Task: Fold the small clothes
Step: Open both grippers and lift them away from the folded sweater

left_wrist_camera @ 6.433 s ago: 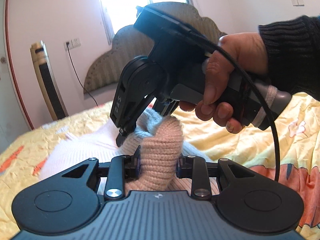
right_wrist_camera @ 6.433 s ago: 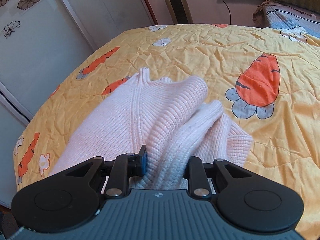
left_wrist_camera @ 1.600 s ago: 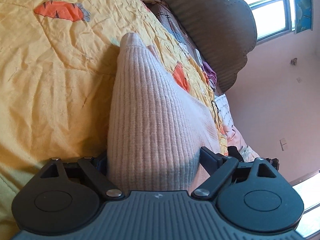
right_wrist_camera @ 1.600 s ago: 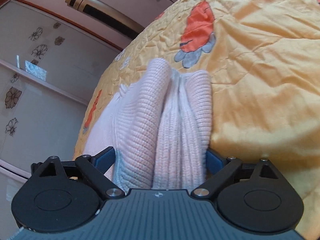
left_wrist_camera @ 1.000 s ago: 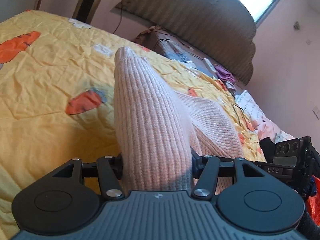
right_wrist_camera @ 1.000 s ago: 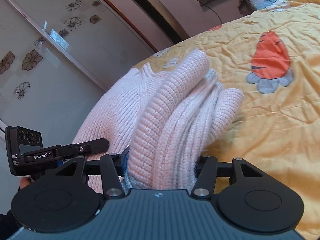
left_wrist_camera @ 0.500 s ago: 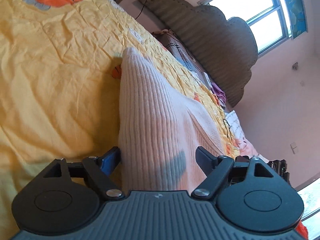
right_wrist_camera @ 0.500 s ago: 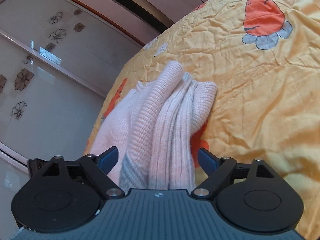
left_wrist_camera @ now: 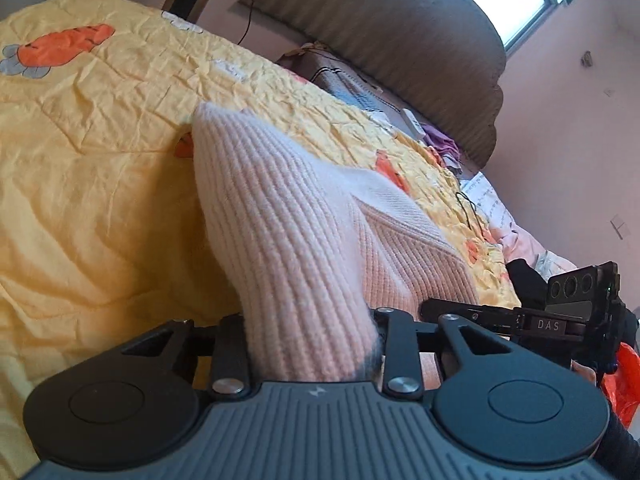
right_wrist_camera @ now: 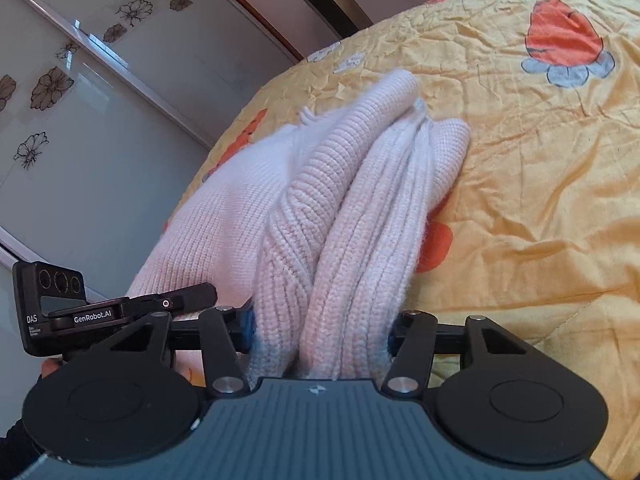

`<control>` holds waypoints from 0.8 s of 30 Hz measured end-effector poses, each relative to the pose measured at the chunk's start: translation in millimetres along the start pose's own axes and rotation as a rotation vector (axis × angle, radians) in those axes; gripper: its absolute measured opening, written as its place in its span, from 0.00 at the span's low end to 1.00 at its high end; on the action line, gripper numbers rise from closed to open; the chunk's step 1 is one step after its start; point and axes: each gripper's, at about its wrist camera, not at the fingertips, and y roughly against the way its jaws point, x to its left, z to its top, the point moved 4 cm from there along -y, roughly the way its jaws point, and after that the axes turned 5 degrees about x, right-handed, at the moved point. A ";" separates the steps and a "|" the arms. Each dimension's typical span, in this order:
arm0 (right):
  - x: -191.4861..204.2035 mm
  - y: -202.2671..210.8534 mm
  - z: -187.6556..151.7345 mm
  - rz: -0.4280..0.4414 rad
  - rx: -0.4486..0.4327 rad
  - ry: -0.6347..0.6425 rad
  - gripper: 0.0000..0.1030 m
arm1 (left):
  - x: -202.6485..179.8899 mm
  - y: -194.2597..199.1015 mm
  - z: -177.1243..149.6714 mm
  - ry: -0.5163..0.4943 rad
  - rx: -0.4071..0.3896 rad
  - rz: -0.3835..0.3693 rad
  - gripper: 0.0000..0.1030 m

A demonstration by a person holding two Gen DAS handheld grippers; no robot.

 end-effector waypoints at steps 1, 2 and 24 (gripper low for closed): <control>6.3 8.8 0.3 0.016 -0.014 0.012 0.53 | -0.4 2.5 -1.7 0.002 0.006 -0.017 0.30; 9.8 17.9 -1.5 0.033 -0.021 0.020 0.53 | 0.8 1.6 -6.5 -0.004 0.016 -0.026 0.31; 13.8 190.2 -103.2 -0.775 -0.466 0.119 1.00 | -16.4 166.9 -27.4 -0.257 -0.483 0.734 0.82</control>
